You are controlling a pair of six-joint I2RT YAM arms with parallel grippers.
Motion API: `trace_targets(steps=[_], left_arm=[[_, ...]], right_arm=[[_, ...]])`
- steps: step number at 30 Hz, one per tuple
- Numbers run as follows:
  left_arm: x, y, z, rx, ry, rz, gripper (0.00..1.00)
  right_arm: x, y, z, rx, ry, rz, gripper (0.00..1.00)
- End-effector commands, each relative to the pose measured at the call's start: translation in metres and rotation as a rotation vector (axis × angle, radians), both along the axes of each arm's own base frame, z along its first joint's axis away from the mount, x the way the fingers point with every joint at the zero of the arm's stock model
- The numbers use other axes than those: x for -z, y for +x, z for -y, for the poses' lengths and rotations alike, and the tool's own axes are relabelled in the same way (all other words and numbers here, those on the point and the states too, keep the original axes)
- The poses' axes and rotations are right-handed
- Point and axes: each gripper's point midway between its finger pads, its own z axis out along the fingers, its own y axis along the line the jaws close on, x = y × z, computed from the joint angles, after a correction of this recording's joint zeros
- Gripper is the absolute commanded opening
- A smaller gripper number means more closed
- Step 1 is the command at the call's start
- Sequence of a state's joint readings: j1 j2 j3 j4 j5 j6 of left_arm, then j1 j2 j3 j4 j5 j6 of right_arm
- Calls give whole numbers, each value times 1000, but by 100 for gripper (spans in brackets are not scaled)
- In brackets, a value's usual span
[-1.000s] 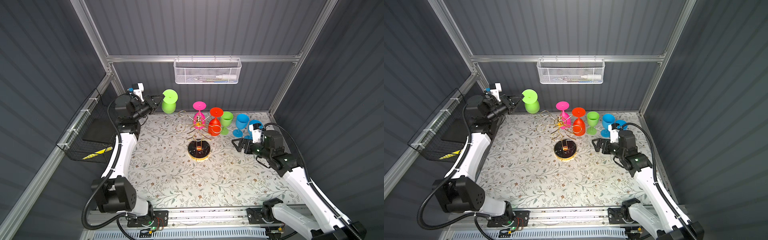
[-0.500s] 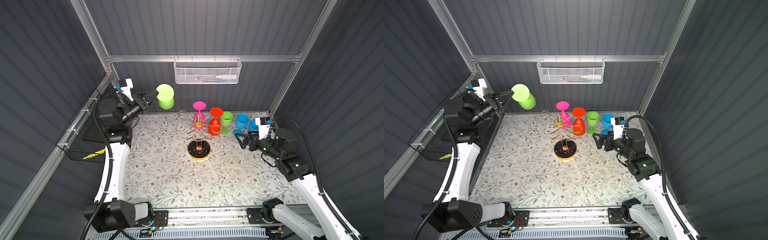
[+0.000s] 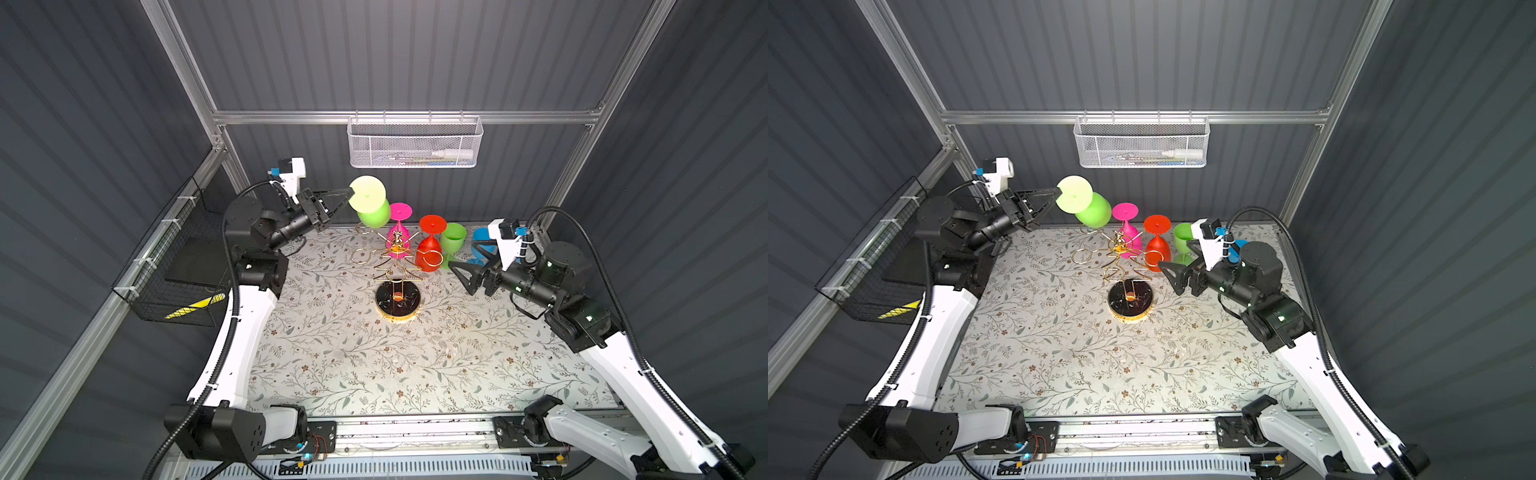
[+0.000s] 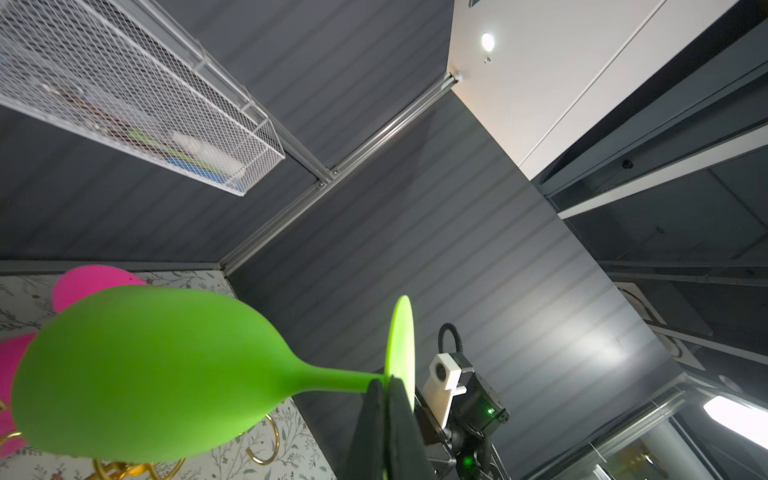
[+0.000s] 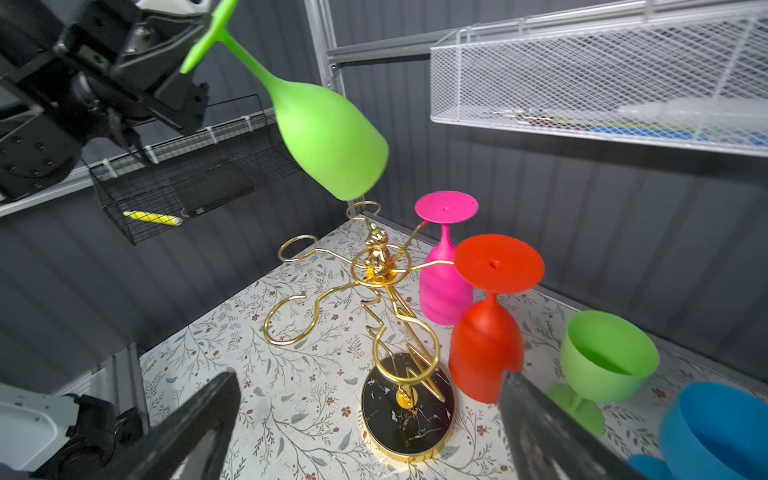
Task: Take the wine glass off the wine glass rack
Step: 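Lift the lime green glass up and away from the rack with the left gripper, then bring the glass toward the right gripper while the right gripper reaches for its bowl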
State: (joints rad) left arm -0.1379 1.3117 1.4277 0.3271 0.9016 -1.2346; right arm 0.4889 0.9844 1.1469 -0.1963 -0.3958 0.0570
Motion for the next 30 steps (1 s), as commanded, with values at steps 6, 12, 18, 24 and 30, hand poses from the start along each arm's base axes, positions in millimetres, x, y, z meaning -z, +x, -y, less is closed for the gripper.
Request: trace_targets(steps=[6,12,18,24,30], left_arm=[[-1,-14,33,132,-26,-15,0],[2,-24,58,208,-28,-32,0],[2,-32,70,264,-23,-45,0],[2,-37,75,302,-20,-60,0],[-3,-44,75,314,-23,-48,0]], right_arm=[[-24,-3,-25,-72,-57,203,99],[-27,11,-36,-63,-72,274,99],[-38,17,-39,-51,-73,329,99],[-26,40,-47,-24,-127,345,99],[-23,52,-57,-35,-131,347,99]])
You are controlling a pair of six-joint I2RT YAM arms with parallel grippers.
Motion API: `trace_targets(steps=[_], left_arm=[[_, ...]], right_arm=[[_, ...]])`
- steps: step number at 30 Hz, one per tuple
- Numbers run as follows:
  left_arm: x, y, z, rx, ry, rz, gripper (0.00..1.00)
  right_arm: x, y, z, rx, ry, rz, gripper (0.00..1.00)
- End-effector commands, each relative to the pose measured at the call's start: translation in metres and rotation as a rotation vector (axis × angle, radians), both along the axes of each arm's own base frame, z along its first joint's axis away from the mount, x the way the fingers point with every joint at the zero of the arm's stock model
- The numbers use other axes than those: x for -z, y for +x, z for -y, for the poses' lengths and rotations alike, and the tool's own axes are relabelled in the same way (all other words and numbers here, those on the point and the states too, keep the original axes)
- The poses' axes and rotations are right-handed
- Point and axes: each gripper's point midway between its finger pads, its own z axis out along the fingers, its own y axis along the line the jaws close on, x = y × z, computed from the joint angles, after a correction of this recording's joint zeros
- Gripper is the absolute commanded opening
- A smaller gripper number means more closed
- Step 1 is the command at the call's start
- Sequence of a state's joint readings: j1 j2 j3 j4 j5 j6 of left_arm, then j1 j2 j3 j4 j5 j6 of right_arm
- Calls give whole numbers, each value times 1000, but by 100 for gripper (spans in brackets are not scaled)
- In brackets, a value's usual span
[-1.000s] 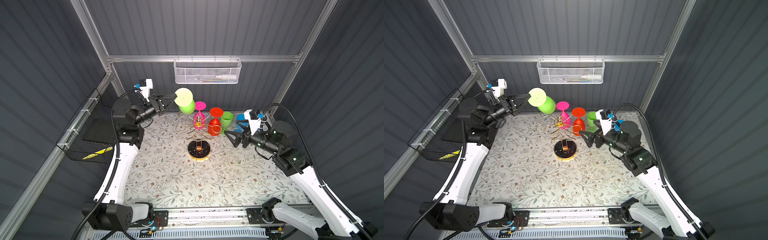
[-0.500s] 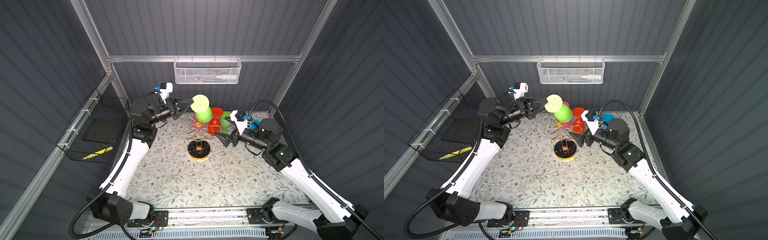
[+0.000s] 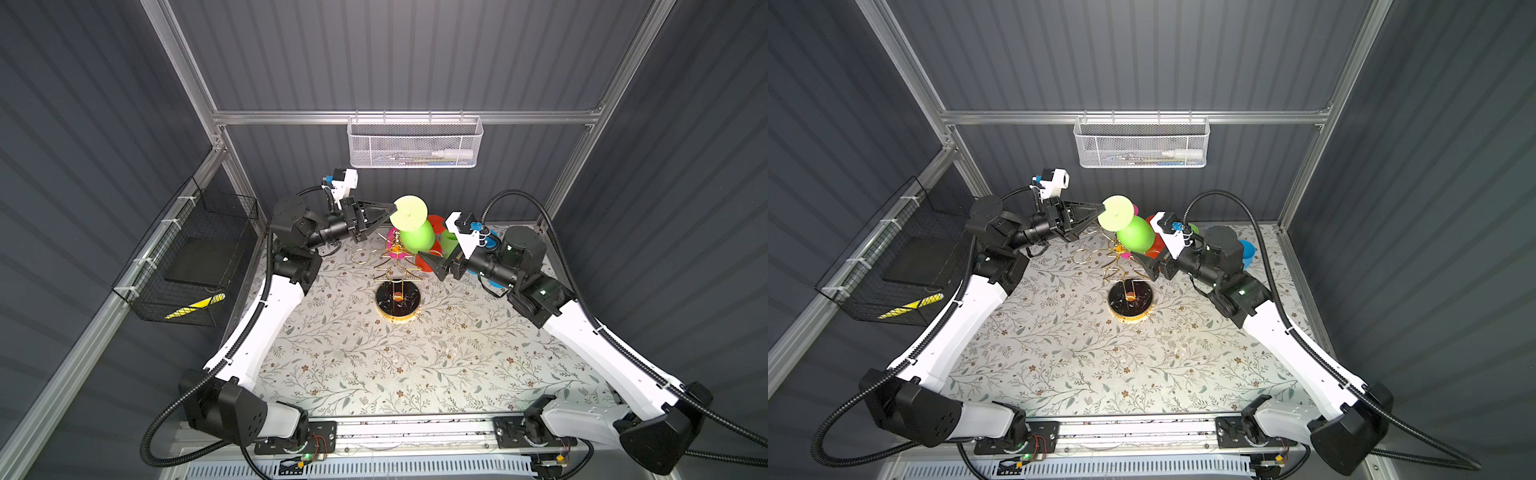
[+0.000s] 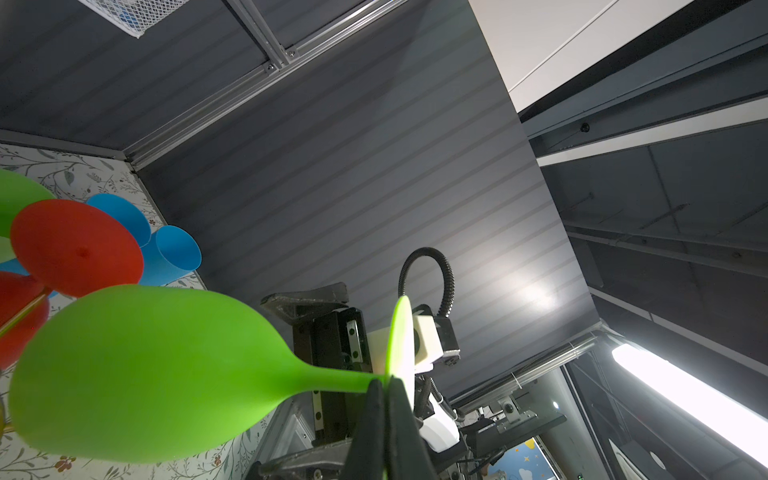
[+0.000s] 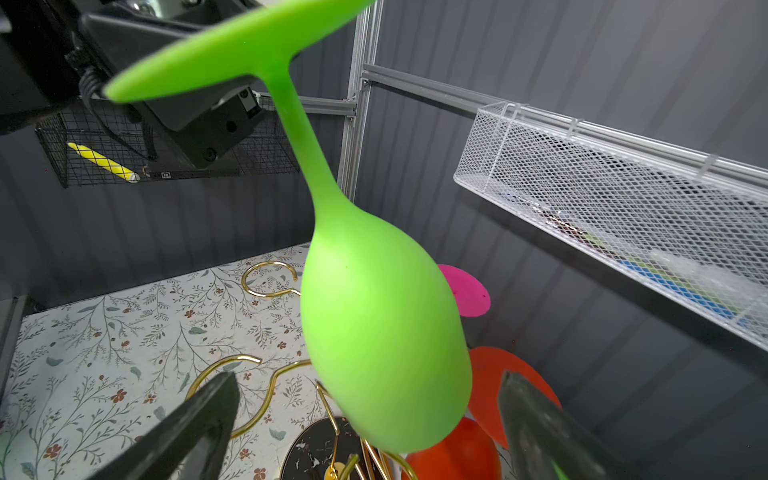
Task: Take the wine glass off the wine glass rack
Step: 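Bring the glass toward the right gripper while the right gripper reaches for its bowl, then close the right gripper around the bowl of the lime green glass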
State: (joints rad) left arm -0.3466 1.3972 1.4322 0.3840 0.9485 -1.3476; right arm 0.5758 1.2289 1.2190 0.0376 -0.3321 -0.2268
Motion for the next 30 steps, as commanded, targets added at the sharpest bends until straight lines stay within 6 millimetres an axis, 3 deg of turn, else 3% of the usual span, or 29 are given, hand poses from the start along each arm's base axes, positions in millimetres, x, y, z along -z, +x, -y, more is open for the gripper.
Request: trace_targets(steps=[1,9,24,30], left_arm=[[-24,-19,-1,43,-23,74,0],[-24,-23,0,56,-28,71,0],[-30,-28,0,81,-61,78,0],[-28,-27,1,84,-61,73,0]], right_arm=[[-21,2,-5,-15,19,69,99],[-22,11,-18,-56,24,70,99],[-5,27,-33,-78,25,8,99],[-2,26,-30,-65,26,-5,90]])
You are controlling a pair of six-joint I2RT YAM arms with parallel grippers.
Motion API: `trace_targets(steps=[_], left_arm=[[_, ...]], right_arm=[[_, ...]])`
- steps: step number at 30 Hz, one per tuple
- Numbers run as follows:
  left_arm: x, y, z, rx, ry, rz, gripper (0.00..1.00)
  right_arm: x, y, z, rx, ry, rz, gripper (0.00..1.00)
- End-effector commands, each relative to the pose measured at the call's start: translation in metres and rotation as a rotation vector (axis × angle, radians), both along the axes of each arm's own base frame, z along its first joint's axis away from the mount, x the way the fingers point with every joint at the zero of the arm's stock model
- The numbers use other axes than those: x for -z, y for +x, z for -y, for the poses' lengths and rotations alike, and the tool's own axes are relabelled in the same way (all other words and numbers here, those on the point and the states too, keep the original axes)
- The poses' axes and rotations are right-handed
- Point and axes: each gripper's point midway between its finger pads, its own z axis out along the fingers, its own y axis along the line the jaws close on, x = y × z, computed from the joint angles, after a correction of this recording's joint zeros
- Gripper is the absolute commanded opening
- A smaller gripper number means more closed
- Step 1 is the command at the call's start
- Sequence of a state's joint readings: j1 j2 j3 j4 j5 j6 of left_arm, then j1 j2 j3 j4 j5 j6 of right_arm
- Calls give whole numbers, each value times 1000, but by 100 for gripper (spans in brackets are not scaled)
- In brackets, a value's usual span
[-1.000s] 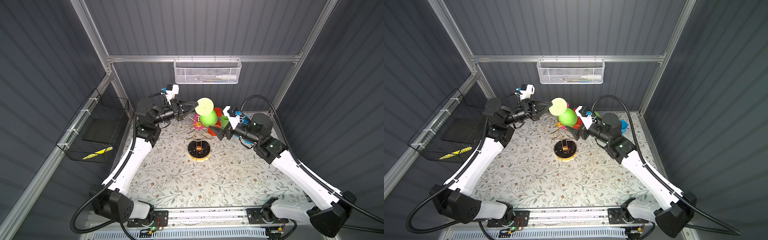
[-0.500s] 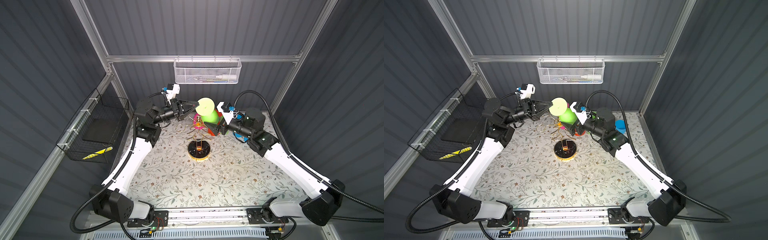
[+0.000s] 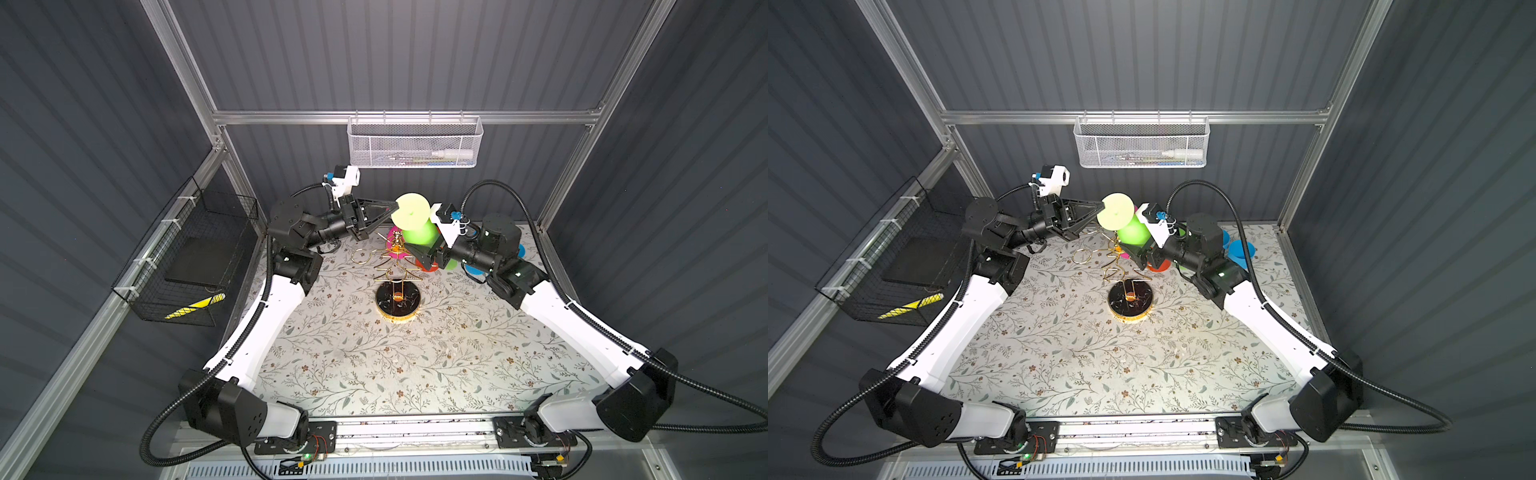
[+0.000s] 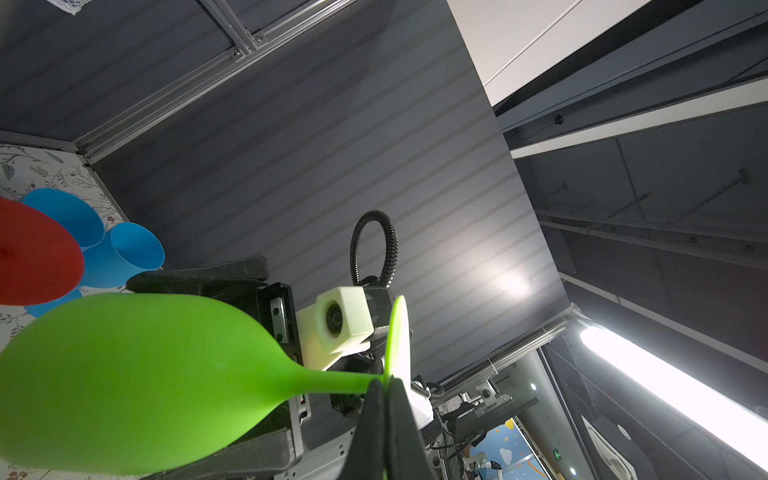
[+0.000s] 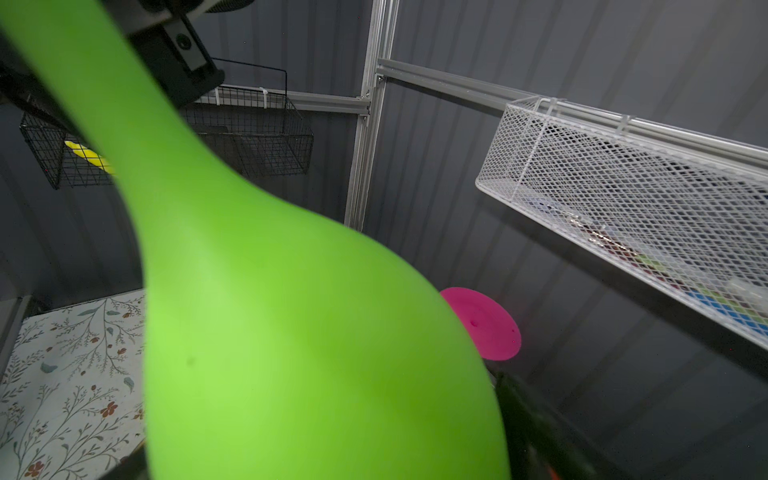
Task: Take the wine glass off the wine glass rack
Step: 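Close the right gripper around the bowl of the lime green glass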
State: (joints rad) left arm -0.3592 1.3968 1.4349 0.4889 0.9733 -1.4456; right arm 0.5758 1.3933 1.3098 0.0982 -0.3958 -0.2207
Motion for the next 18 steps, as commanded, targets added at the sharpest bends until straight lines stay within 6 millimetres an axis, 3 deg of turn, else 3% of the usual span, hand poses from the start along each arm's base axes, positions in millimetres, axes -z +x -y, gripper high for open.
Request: trace_targets(steps=[1,8,16,18], left_arm=[[-11,-13,-1,27,-18,63,0],[-5,-8,1,24,-14,50,0],[-1,-2,1,5,-7,52,0],[1,0,2,5,-6,48,0]], right_arm=[[-12,-4,2,2,28,13,89],[-14,-10,7,12,36,12,80],[-8,-24,17,22,27,-27,79],[-6,-29,17,11,18,-35,84]])
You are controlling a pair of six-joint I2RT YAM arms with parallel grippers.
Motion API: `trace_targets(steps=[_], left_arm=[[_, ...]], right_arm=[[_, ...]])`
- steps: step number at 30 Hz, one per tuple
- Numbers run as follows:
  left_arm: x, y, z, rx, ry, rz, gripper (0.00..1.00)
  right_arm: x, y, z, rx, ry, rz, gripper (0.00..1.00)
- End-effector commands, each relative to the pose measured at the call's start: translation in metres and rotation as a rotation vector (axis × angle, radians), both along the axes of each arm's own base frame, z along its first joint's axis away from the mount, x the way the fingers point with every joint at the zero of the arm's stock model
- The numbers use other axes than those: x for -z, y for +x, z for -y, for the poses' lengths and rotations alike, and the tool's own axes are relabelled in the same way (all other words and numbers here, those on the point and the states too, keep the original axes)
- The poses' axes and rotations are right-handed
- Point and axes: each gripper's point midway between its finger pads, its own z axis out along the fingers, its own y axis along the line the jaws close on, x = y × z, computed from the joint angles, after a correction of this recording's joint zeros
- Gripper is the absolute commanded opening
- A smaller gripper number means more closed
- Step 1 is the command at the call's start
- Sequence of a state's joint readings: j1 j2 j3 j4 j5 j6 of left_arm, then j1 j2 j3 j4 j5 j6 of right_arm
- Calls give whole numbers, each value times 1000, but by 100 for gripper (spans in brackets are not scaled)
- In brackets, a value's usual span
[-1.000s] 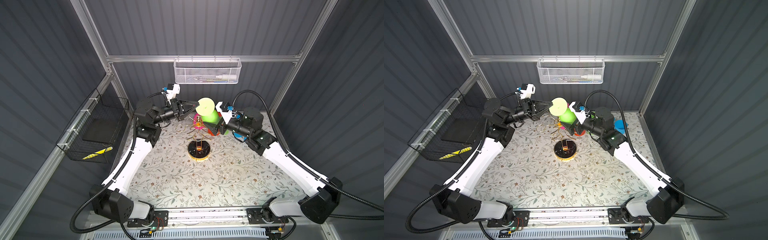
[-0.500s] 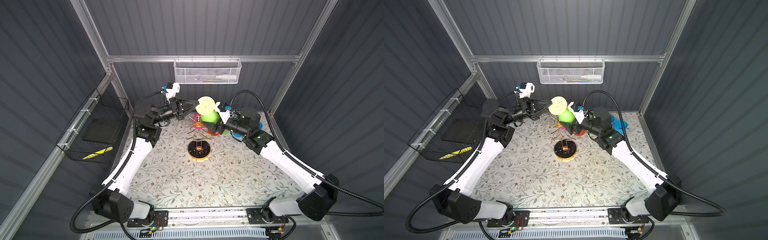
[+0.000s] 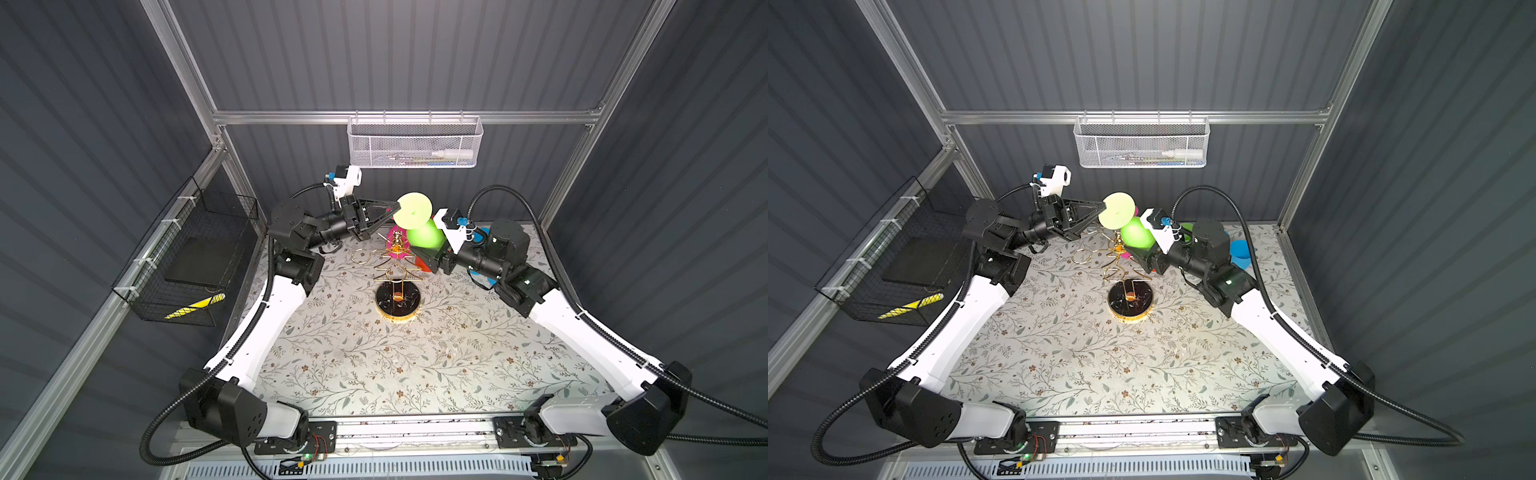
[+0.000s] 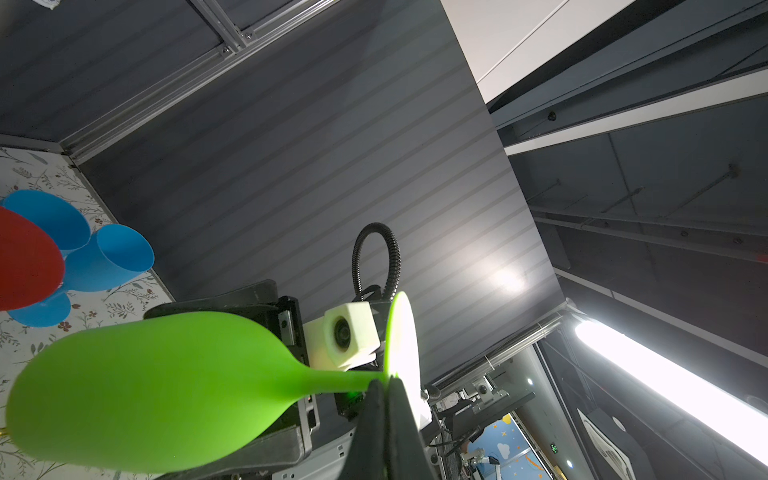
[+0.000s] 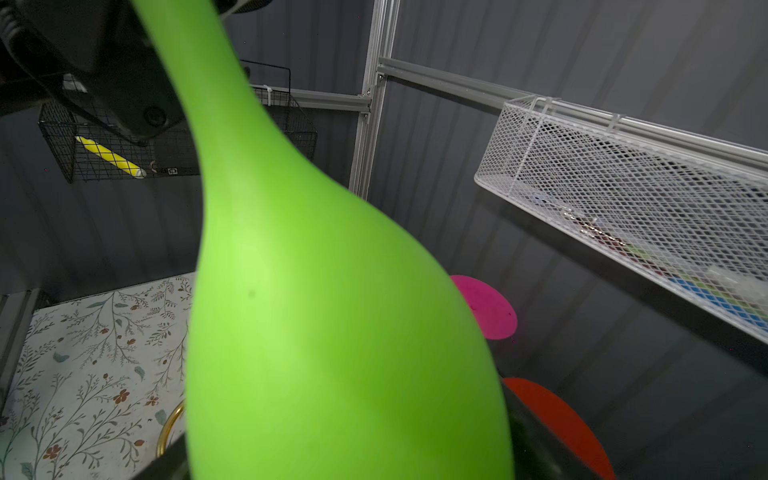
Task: Take the wine glass off the wine glass rack
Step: 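Close the right gripper around the bowl of the lime green glass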
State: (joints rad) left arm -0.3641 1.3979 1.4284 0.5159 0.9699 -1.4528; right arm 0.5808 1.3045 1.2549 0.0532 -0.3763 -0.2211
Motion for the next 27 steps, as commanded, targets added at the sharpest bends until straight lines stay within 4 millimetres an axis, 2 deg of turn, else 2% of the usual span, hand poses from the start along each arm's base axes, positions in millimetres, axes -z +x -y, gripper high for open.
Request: trace_targets(steps=[1,5,10,11,14,20,23,27], left_arm=[[3,2,1,0,4,34,0],[3,3,2,5,-2,28,0],[-2,0,1,9,-14,33,0],[10,4,2,9,-3,2,0],[11,3,2,9,-1,0,0],[12,4,2,11,-2,-4,0],[10,3,2,12,-8,2,0],[4,2,2,15,-19,13,0]], right_arm=[[-6,-11,3,-4,24,-25,87],[-12,-14,0,-11,33,-12,99],[-16,-8,-6,-17,42,-9,99],[-16,-7,-7,-16,44,-11,99],[-16,-4,-11,-9,44,-13,99],[-13,-3,-13,-5,41,-18,89],[-11,-4,-12,-7,38,-20,83],[-10,-8,-11,-10,37,-23,79]])
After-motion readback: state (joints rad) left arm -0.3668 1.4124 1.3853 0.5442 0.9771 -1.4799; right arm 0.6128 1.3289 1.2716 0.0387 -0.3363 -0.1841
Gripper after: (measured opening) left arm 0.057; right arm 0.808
